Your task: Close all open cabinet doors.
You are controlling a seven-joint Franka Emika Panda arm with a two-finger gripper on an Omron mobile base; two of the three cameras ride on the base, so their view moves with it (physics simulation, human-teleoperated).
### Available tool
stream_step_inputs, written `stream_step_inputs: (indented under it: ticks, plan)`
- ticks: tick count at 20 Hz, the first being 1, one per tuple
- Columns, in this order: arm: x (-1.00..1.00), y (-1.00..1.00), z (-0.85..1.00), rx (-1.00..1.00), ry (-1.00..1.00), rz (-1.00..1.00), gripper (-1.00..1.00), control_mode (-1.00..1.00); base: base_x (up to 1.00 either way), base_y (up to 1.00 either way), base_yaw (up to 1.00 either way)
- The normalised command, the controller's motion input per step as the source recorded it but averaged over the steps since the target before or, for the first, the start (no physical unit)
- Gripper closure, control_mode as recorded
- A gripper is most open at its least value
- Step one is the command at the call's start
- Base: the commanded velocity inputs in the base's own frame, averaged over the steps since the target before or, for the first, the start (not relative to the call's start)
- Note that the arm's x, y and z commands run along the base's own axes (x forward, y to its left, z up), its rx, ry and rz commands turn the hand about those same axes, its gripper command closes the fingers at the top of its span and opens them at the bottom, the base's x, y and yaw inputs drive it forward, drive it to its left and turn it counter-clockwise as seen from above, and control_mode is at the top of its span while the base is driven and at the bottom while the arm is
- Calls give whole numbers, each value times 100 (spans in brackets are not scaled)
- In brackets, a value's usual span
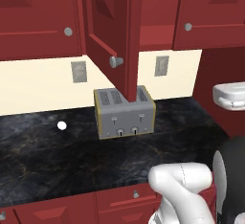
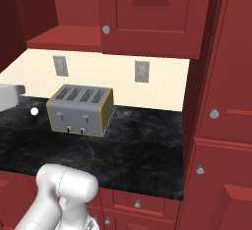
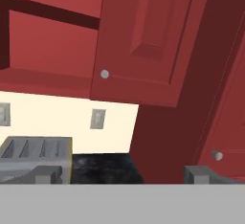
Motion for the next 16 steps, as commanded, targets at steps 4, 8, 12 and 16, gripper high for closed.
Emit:
stream_step_inputs:
  ticks: [4, 8, 12, 16]
  plan:
    - [-59, 74, 5, -1, 1, -5, -100, -100, 0, 0, 0]
    - [-27, 93, 0, -2, -1, -6, -100, -100, 0, 0, 0]
    - [0, 85, 0, 0, -4, -3, -100, -100, 0, 0, 0]
    - [0, 69, 0, 0, -9, 0, -100, -100, 0, 0, 0]
